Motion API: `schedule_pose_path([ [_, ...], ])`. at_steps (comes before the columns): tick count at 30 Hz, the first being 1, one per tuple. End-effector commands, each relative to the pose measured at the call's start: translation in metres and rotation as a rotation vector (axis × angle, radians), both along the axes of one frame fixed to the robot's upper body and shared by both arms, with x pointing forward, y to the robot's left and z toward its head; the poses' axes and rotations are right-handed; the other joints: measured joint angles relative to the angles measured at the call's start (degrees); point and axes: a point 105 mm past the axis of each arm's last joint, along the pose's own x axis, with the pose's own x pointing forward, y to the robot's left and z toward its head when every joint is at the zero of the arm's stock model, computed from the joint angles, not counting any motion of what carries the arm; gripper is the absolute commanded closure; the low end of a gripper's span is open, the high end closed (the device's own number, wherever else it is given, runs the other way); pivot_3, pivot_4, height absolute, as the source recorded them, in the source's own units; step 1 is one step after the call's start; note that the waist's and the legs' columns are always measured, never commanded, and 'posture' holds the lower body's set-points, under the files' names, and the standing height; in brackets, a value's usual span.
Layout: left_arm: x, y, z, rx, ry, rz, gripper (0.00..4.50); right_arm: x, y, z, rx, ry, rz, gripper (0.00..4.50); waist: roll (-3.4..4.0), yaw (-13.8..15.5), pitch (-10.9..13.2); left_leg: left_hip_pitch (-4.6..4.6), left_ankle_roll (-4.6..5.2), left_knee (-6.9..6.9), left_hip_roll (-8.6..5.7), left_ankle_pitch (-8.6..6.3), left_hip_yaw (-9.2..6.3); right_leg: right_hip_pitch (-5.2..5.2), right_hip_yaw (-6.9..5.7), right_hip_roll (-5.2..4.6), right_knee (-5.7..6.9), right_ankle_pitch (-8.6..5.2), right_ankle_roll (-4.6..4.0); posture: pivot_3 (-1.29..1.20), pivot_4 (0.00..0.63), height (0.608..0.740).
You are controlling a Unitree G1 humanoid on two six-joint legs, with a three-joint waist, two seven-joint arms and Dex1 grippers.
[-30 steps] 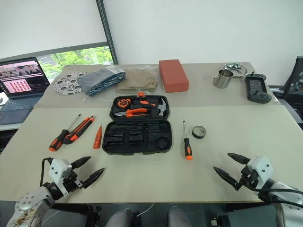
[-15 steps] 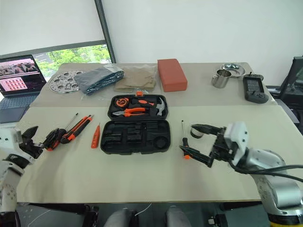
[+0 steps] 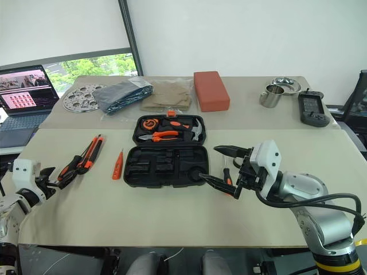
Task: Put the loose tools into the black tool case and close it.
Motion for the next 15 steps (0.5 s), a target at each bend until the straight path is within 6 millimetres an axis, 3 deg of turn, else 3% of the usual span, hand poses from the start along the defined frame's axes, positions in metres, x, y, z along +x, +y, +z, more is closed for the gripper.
schedule_pose_path([
  [1,-0.005,0.005,-0.008,0.007,0.041,-0.002,0.56,-0.004,0.002,0.009,-0.004,-0.053,-0.001,0.0,0.03,-0.01,-0.02,0.01,0.0,0.01,0.0,0.0,0.0,0.0,0.0,0.0,0.01,0.0,0.0,0.0,0.15,0.74],
  [2,-0.005,0.005,-0.009,0.003,0.042,-0.004,0.68,-0.004,0.002,0.009,-0.005,-0.054,-0.002,0.0,0.05,-0.01,-0.03,0.01,0.0,0.01,0.0,0.0,0.0,0.0,0.0,0.0,0.02,0.0,0.0,0.0,0.15,0.74],
  [10,-0.006,0.007,-0.005,-0.001,0.024,0.006,3.59,-0.002,0.0,0.009,-0.012,-0.057,-0.006,0.0,-0.03,0.03,-0.04,-0.04,0.0,0.01,0.01,0.0,0.0,-0.02,-0.02,0.01,0.0,0.0,0.0,0.0,0.15,0.74],
  [15,-0.004,0.012,0.009,-0.006,-0.046,0.043,3.6,0.002,-0.003,0.007,-0.014,-0.056,-0.017,0.0,-0.06,-0.01,-0.03,-0.04,0.0,0.01,0.02,0.0,0.0,-0.02,-0.02,0.02,-0.01,0.0,0.0,0.0,0.15,0.74],
])
